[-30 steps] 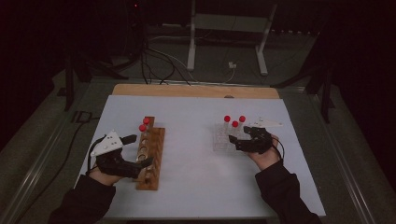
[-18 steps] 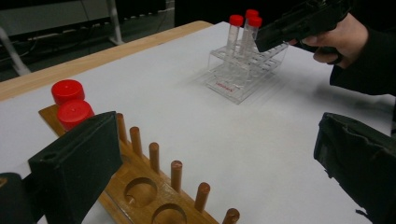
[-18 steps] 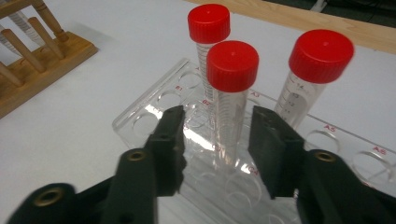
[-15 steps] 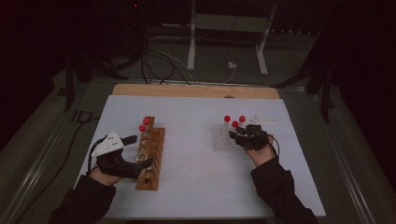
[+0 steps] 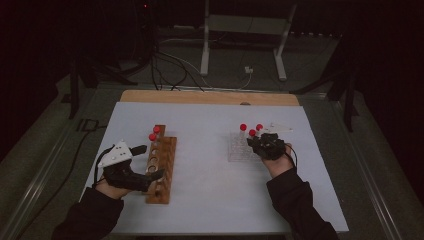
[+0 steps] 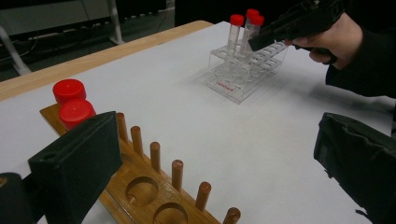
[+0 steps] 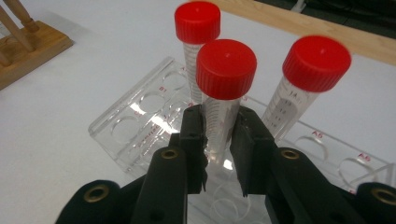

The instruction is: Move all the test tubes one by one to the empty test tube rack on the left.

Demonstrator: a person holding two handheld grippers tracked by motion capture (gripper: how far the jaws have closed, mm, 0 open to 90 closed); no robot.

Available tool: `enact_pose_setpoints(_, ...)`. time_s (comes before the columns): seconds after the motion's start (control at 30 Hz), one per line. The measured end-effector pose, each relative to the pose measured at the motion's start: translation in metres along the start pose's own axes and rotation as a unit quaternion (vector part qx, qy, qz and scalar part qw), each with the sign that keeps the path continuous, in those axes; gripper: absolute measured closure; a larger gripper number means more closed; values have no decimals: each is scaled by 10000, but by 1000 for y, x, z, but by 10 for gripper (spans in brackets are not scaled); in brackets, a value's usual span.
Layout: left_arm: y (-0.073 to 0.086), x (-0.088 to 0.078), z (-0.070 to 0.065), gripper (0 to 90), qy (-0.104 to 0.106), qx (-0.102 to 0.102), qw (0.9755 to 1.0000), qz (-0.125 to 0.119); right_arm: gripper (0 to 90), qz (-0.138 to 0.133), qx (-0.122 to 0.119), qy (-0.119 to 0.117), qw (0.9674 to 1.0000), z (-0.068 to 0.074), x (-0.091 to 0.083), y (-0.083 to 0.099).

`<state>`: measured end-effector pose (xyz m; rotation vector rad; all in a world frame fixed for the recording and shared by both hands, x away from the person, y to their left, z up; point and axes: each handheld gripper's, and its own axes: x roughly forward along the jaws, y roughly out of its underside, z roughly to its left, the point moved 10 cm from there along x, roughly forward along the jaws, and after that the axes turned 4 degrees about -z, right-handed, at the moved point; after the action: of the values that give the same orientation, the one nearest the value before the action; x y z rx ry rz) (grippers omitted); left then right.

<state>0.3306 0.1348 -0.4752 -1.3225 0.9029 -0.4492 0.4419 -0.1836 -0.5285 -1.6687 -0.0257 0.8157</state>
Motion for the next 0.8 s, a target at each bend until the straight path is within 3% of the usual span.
enact_pose_setpoints(0.8,-8,1,-9,16,170,45,9998,18,752,-363,-437,151,9983,6,-39,-42)
